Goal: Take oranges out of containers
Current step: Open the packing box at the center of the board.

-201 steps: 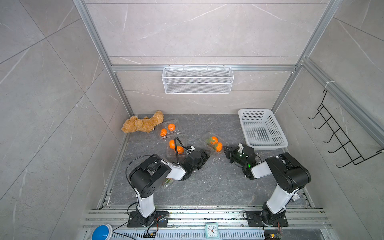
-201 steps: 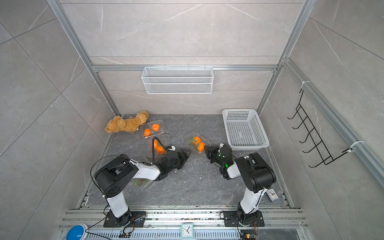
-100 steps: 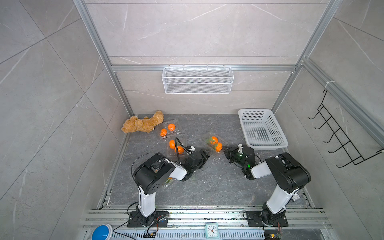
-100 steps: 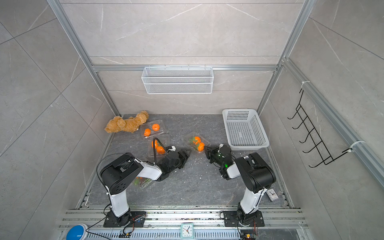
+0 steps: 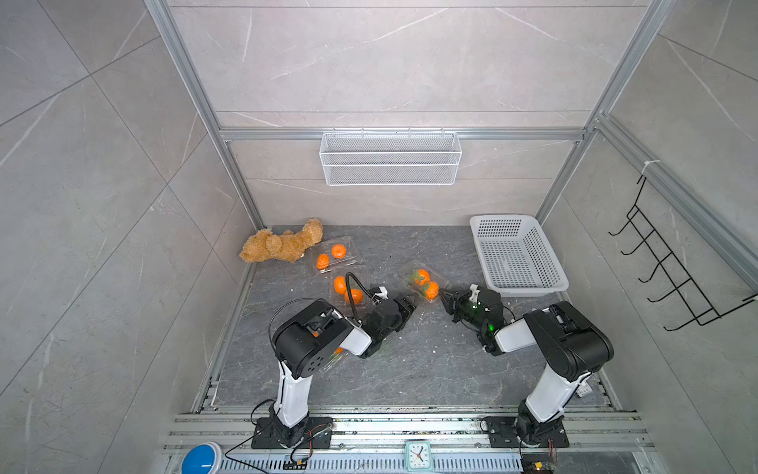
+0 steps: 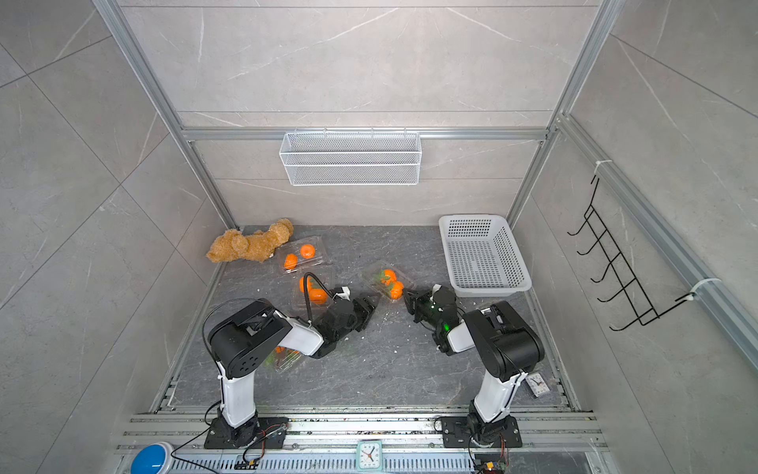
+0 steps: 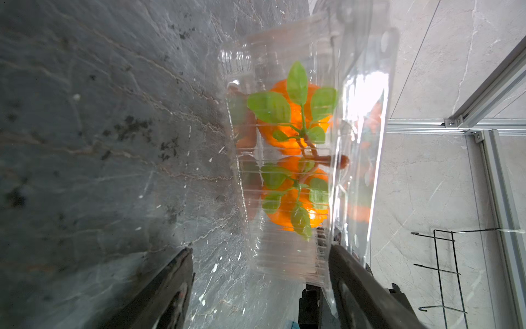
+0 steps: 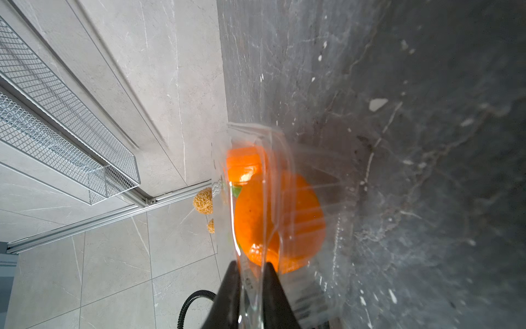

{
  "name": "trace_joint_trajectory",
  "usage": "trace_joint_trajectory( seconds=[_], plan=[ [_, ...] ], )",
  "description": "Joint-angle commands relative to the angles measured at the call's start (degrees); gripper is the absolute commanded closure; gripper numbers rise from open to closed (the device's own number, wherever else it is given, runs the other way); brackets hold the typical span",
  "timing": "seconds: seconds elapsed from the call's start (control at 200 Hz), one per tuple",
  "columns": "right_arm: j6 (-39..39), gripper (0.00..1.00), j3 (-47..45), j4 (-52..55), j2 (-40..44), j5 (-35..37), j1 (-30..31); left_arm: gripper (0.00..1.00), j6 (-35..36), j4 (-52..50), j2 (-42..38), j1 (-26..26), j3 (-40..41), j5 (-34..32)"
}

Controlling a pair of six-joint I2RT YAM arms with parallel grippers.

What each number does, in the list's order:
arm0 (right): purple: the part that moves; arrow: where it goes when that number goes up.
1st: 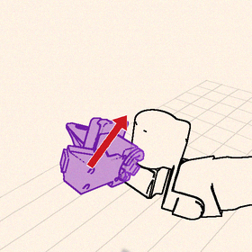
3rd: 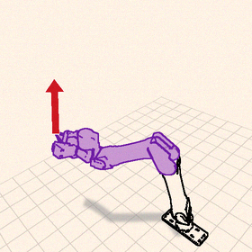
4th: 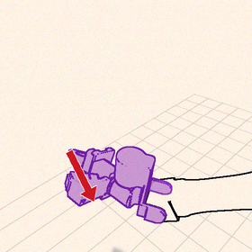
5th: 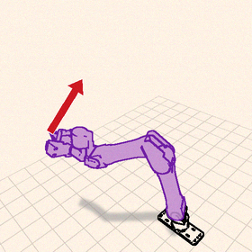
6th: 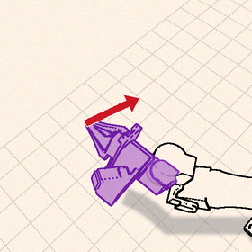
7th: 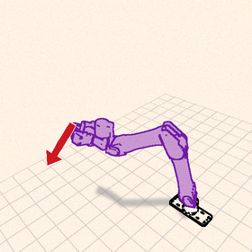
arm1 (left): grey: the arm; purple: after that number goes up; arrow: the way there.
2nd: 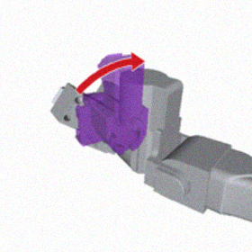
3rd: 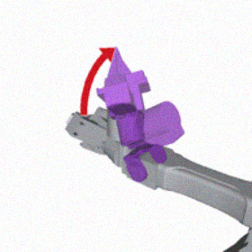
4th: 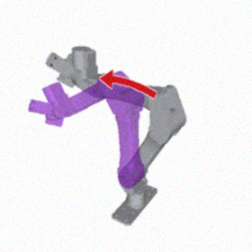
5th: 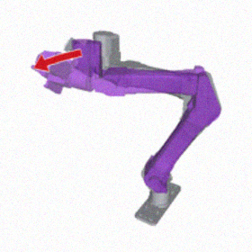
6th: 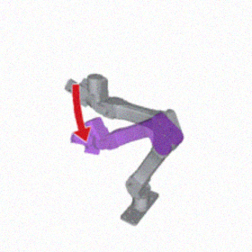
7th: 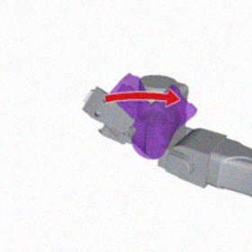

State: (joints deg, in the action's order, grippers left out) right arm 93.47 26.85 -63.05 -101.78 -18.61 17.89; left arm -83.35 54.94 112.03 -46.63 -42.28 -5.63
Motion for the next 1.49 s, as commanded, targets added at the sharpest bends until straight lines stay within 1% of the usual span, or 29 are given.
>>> trace_joint_trajectory(
  seconds=[0.0,0.604,0.903,1.092,1.242,1.487],
  plan=[
    [0.62,0.84,0.22,1.25,-0.24,-0.28,0.52,0.24,0.02,3.62,0.30,-0.13,-1.54,0.31],
    [-0.54,0.84,0.92,1.30,-0.82,-1.94,0.77,0.24,0.56,3.38,1.57,0.88,-2.80,1.15],
    [-1.34,0.84,0.90,-1.21,-2.11,-4.69,0.88,0.25,0.82,4.56,2.98,0.99,-3.73,1.23],
    [-1.45,0.83,1.03,-1.15,-1.96,-6.26,0.93,0.26,2.30,5.43,3.17,1.10,-4.55,1.23],
    [-1.24,0.83,1.23,-1.10,-1.70,-6.83,1.00,0.30,3.29,6.21,3.90,1.06,-5.51,1.57],
    [-0.05,0.83,2.33,-1.13,-2.20,-7.89,0.91,0.32,4.16,9.53,6.05,1.08,-6.95,2.19]
  ],
)
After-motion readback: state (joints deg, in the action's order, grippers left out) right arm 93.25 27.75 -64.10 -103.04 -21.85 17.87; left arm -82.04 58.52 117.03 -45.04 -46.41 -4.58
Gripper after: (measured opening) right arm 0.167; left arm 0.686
